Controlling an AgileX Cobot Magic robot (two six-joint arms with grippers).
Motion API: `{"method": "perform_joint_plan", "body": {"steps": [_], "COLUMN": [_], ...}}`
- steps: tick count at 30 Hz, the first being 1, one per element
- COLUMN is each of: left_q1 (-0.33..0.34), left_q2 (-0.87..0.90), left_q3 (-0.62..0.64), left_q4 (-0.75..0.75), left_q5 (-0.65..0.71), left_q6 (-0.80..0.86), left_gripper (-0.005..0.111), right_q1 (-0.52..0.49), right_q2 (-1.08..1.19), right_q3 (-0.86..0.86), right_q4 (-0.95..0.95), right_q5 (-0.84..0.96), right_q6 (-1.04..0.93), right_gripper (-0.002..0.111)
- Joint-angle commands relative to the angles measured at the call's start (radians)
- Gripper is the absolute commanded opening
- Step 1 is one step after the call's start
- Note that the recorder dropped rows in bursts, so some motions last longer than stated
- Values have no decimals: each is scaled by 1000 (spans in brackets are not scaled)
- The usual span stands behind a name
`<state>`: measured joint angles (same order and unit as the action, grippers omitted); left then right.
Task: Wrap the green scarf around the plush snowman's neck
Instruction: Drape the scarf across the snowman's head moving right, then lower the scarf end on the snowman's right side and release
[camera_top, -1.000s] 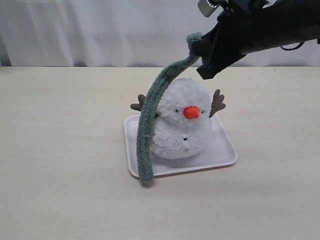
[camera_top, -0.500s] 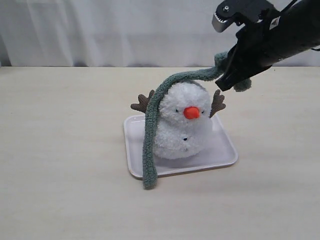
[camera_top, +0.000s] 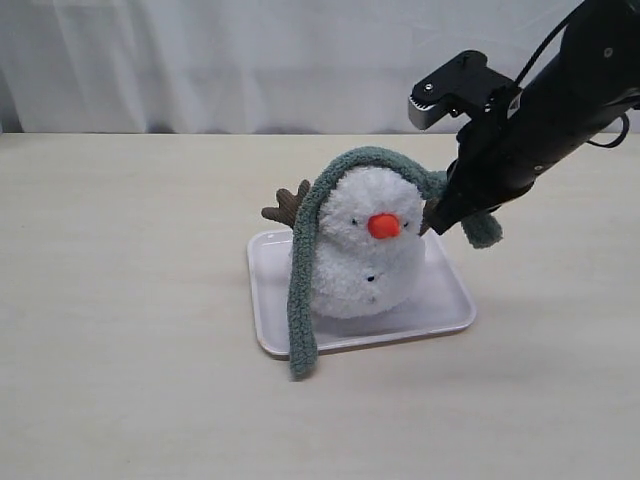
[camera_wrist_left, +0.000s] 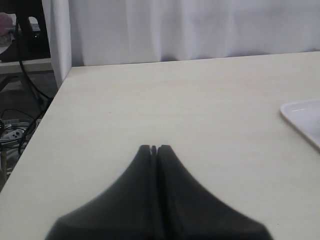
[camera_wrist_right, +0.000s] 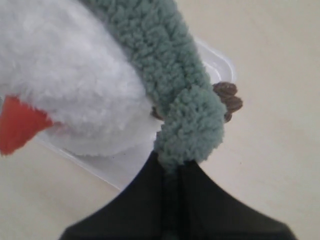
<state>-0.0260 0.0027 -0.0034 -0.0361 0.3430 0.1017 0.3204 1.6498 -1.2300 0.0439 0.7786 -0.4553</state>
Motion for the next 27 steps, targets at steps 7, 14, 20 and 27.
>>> {"method": "perform_joint_plan", "body": {"steps": [7, 14, 20, 27], "left_q1": [1, 1, 1, 1], "left_q2": [-3, -3, -3, -3], "left_q3": [3, 3, 3, 3], "left_q4": [-1, -1, -1, -1], "left_q5": [-11, -11, -11, -11], "left_q6": [2, 2, 2, 2], "left_gripper": [0, 0, 0, 0], "right_q1": [-6, -4, -4, -4], "right_q2": [32, 119, 172, 180], "right_q3": [3, 3, 3, 3], "right_q4": [51, 57, 57, 57], "right_q5": [66, 108, 112, 97], "right_q6": [30, 30, 30, 21], "right_gripper": [4, 4, 4, 4]}}
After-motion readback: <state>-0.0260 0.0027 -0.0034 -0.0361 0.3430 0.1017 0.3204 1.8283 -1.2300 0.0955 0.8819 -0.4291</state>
